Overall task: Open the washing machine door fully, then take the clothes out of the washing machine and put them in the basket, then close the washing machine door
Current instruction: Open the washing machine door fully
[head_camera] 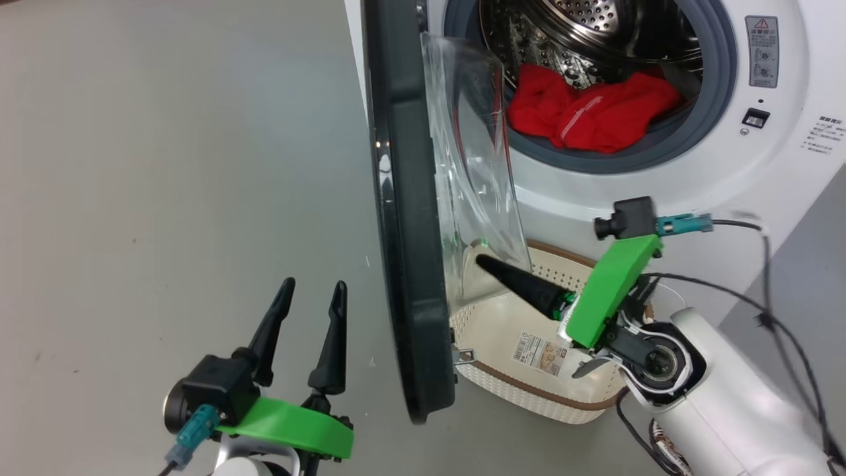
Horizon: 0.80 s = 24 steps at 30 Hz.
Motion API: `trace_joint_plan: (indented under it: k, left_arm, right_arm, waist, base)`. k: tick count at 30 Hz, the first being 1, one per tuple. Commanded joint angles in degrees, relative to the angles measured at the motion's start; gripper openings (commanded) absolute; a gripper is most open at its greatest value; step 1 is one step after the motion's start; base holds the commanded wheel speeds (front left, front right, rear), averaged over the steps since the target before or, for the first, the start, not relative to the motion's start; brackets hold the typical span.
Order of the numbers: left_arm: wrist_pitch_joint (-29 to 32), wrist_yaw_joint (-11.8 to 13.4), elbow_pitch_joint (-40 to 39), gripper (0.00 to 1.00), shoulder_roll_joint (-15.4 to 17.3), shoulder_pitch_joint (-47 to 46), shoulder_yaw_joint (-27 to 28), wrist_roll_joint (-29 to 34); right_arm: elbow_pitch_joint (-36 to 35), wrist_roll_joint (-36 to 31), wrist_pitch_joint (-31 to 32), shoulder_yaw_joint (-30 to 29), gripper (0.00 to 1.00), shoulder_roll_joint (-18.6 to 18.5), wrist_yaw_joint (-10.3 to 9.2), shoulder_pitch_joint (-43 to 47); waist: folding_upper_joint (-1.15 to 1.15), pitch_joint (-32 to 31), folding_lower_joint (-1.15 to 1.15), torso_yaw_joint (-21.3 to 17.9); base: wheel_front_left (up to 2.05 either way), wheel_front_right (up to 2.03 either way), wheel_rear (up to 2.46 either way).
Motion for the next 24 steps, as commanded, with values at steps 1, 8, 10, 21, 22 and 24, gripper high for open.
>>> trace_joint_plan:
  k: [1,8,10,21,22,24]
  left_arm:
    - [-0.31,0.77,-1.71,1.00,1.21,0.15,2.04,-0.40]
    - [-0.37,1.30,-2.48,1.00,1.46,0.73,2.97,-0.75]
    - [-0.38,1.40,-2.62,1.00,1.47,0.95,3.11,-0.64]
    - [-0.44,2.10,-4.18,1.00,1.06,2.38,3.86,0.74]
    - [-0.44,2.13,-4.40,1.00,1.01,2.51,3.96,0.96]
    - [-0.45,2.17,-4.81,1.00,0.89,2.79,4.27,1.26]
  right_arm:
    - [-2.13,-4.45,-3.75,0.80,1.00,-0.38,0.44,0.92]
    - [-2.57,-24.74,-20.09,1.15,1.00,-1.54,0.44,3.67]
    - [-2.45,-31.44,-24.26,0.94,1.00,-1.24,0.44,4.37]
    - [-4.02,-63.07,-38.99,-11.37,1.00,4.14,0.44,11.31]
    - [-4.59,-65.34,-39.37,-12.77,1.00,4.55,0.44,12.16]
    - [-5.86,-69.43,-39.85,-15.39,1.00,5.12,0.44,13.84]
  waist:
    - [0.00,-0.09,0.00,-0.25]
    - [0.00,0.01,0.00,-1.37]
    - [0.00,0.01,0.00,-1.68]
    - [0.00,-0.76,0.00,-1.83]
    - [0.00,-0.79,0.00,-1.72]
    - [0.00,-0.84,0.00,-1.56]
  base:
    - [0.00,0.00,0.00]
    - [0.00,0.00,0.00]
    - [0.00,0.00,0.00]
    - [0.00,0.00,0.00]
    - [0.00,0.00,0.00]
    - [0.00,0.00,0.00]
